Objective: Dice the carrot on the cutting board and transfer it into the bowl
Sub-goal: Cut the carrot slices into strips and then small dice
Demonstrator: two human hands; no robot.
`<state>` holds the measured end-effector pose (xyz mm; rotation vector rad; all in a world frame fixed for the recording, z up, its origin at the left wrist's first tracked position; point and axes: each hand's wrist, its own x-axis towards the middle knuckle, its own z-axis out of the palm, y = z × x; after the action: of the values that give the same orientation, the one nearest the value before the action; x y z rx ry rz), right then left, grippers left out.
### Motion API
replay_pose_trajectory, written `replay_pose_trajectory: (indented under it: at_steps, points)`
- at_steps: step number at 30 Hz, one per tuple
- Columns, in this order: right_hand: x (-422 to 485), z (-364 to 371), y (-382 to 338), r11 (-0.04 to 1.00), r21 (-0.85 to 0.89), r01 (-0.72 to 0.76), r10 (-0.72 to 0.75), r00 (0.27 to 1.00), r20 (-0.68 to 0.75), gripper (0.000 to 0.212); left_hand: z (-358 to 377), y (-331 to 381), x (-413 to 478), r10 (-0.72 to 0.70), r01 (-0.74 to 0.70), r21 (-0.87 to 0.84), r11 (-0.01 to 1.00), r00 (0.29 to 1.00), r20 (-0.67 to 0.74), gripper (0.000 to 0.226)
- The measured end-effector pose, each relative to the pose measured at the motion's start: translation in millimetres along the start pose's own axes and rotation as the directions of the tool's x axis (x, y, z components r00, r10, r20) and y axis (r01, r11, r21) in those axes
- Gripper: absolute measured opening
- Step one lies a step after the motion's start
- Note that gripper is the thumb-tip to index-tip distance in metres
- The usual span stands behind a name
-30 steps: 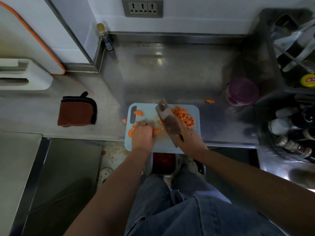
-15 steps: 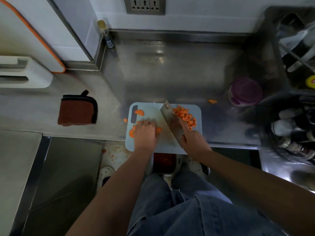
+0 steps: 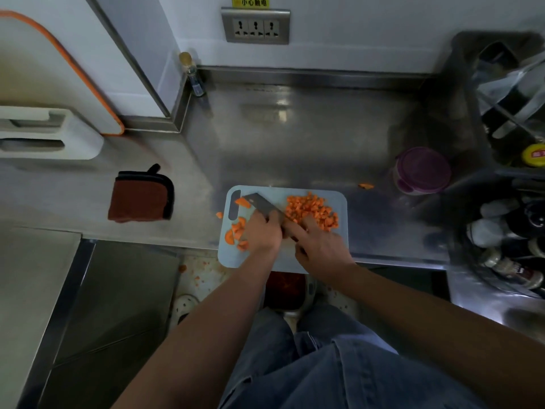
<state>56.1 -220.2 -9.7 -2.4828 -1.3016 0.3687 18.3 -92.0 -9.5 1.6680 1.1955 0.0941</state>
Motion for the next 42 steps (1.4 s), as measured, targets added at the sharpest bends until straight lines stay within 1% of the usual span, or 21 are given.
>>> replay_pose_trajectory:
  at_steps: [2,3,6,7,8,10,13,15,17,21,23,25,28,29,30,32,33,36,38,40,42]
  points:
    - [-2,2,5,0.992,0.125,0.019,-0.024,0.999,0.039,0.043,-2,-2,1,-0.039,0.042,0.042,0.998,0.998,-0.058,0.029]
    - [-2,1,6,0.979,0.203,-0.007,-0.001,0.999,0.039,0.04,-3,-3,2,-0.058,0.06,0.036,0.998,0.997,-0.058,0.03]
    - [1,-6,13,0.921,0.353,-0.165,0.195,0.98,-0.051,0.027,-6,-2,2,-0.094,0.093,-0.028,0.995,0.995,-0.034,0.029]
    - [3,-8,16,0.898,0.385,-0.215,0.257,0.964,-0.063,0.026,-6,-1,1,-0.097,0.095,-0.058,0.994,0.995,-0.023,0.029]
    - [5,-9,18,0.879,0.412,-0.239,0.29,0.955,-0.064,0.027,-6,-1,0,-0.098,0.096,-0.09,0.991,0.995,-0.011,0.029]
    - [12,-9,16,0.87,0.45,-0.203,0.256,0.965,-0.061,0.028,-4,2,-3,-0.099,0.101,-0.118,0.988,0.995,0.022,0.026]
    - [24,-8,10,0.905,0.408,-0.118,0.149,0.988,-0.046,0.025,-1,6,-6,-0.086,0.098,-0.17,0.981,0.994,0.072,0.021]
    - [30,-6,11,0.926,0.362,-0.105,0.128,0.991,-0.04,0.017,-1,9,-7,-0.068,0.085,-0.19,0.978,0.994,0.091,0.026]
    - [36,-3,16,0.929,0.344,-0.133,0.151,0.988,-0.024,0.012,-2,7,-6,-0.076,0.091,-0.178,0.98,0.993,0.09,0.029]
    - [44,-4,31,0.926,0.28,-0.253,0.261,0.965,0.007,0.011,-6,2,0,-0.09,0.111,-0.238,0.965,0.991,0.094,0.032]
    - [45,-6,34,0.924,0.294,-0.243,0.266,0.963,-0.04,0.01,-9,3,3,-0.115,0.126,-0.22,0.967,0.991,0.065,0.032]
    - [44,-9,31,0.925,0.33,-0.188,0.227,0.971,-0.081,0.009,-11,3,6,-0.12,0.125,-0.194,0.973,0.992,0.034,0.033]
    - [43,-4,27,0.93,0.346,-0.127,0.142,0.99,-0.018,0.009,-10,4,10,-0.145,0.15,-0.224,0.963,0.989,0.04,0.03]
    - [43,-1,28,0.934,0.329,-0.142,0.149,0.989,0.004,0.008,-9,4,10,-0.147,0.153,-0.228,0.962,0.988,0.043,0.03]
    - [43,-1,30,0.933,0.312,-0.182,0.188,0.982,0.01,0.007,-8,4,11,-0.144,0.15,-0.228,0.962,0.989,0.045,0.03]
    - [41,-3,34,0.915,0.307,-0.263,0.282,0.959,-0.021,0.008,-8,3,10,-0.126,0.131,-0.241,0.962,0.991,0.037,0.03]
    - [40,-6,35,0.91,0.312,-0.273,0.298,0.954,-0.034,0.01,-7,2,11,-0.118,0.119,-0.237,0.964,0.993,0.018,0.032]
    - [36,-13,28,0.909,0.361,-0.209,0.237,0.971,-0.034,0.01,-8,2,11,-0.089,0.074,-0.18,0.981,0.993,-0.078,0.039]
    - [33,-17,18,0.912,0.379,-0.159,0.185,0.982,-0.032,0.015,-12,6,9,-0.091,0.074,-0.131,0.989,0.988,-0.128,0.038]
    - [28,-18,9,0.949,0.291,-0.123,0.122,0.992,0.019,0.034,-14,9,5,-0.087,0.078,-0.059,0.995,0.98,-0.179,0.034]
    - [23,-18,2,0.981,0.178,-0.076,0.058,0.993,0.105,0.053,-13,9,4,-0.071,0.063,-0.045,0.997,0.974,-0.215,0.034]
